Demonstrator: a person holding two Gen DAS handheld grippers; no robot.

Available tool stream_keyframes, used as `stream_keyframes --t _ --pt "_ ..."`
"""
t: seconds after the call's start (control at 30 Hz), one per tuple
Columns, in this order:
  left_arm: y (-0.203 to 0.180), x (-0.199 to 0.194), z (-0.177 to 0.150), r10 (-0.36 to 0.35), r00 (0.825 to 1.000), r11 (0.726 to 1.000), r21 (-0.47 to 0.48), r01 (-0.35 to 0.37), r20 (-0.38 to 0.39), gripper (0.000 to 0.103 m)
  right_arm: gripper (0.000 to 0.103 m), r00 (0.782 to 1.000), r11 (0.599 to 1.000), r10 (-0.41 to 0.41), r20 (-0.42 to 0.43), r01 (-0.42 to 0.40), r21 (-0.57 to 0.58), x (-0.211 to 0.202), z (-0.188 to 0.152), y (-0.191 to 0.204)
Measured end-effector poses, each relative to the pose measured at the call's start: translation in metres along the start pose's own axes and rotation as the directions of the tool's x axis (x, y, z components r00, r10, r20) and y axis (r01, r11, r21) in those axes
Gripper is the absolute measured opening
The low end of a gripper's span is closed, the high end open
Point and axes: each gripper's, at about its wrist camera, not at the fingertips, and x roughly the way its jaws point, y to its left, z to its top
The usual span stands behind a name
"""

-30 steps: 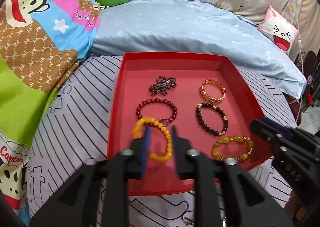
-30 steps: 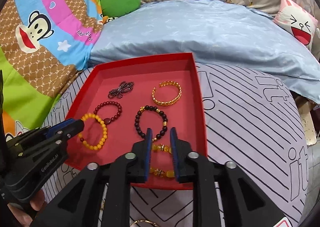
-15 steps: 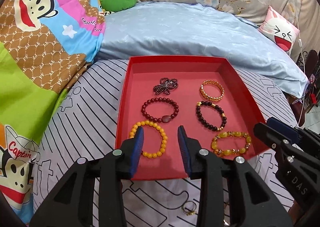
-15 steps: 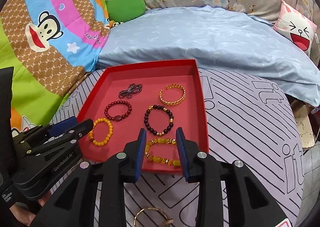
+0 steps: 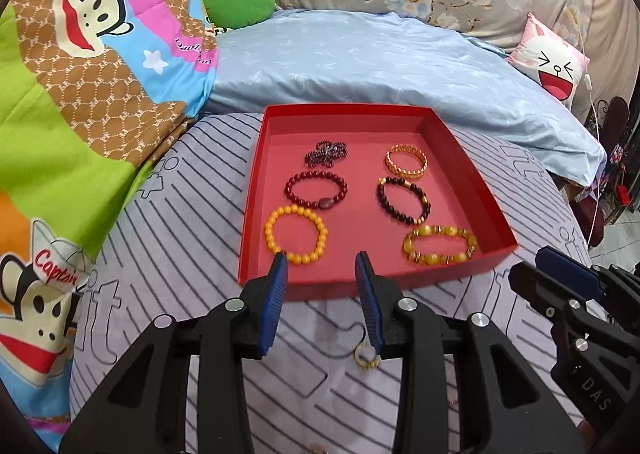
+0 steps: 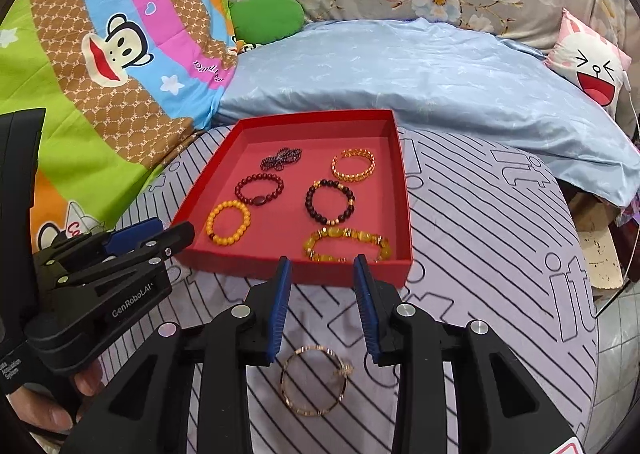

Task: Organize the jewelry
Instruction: 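Withdraw both tools from the tray toward the remaining jewelry, then grasp the small gold hoop earring with the left tool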

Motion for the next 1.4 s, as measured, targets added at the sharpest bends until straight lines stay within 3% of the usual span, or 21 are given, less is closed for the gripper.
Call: stream_keyframes --t 0.3,0.5,0.57,0.83,1.03,1.33,1.4 --pt "0.001 -0.017 -0.037 0.022 1.0 0.999 0.028 -0.021 -0.013 0.035 0.032 0.999 1.0 -0.017 -0.035 0.017 -0.004 -0.014 -0.038 -0.008" --pt "0.008 -0.023 -0.069 0.025 0.999 0.999 0.026 -0.024 -0.044 0.042 0.037 0.998 1.0 -0.021 -0.057 0.021 0.002 -0.02 -0.062 -0.012" --pt "0.011 -0.024 -0.081 0.034 0.998 0.999 0.018 -0.033 -0.052 0.051 0.039 0.998 1.0 -0.016 -0.067 0.017 0.005 -0.02 -0.071 -0.012" --pt "0.015 -0.017 -0.118 0.083 0.991 0.996 0.041 -0.079 -0.101 0.053 0.04 0.995 1.0 -0.018 -0.1 0.018 0.003 -0.019 -0.092 -0.011" --pt "0.014 -0.014 -0.132 0.085 0.99 0.995 0.056 -0.08 -0.11 0.058 0.04 0.994 1.0 -0.023 -0.105 0.022 -0.011 -0.017 -0.099 -0.007" --pt "0.014 -0.009 -0.136 0.075 0.993 0.996 0.046 -0.071 -0.094 0.058 0.04 0.992 1.0 -0.02 -0.124 0.019 -0.005 -0.011 -0.103 -0.006" --pt "0.014 -0.009 -0.137 0.064 0.994 0.997 0.043 -0.061 -0.093 0.054 0.04 0.992 1.0 -0.021 -0.126 0.021 -0.003 -0.009 -0.103 -0.007"
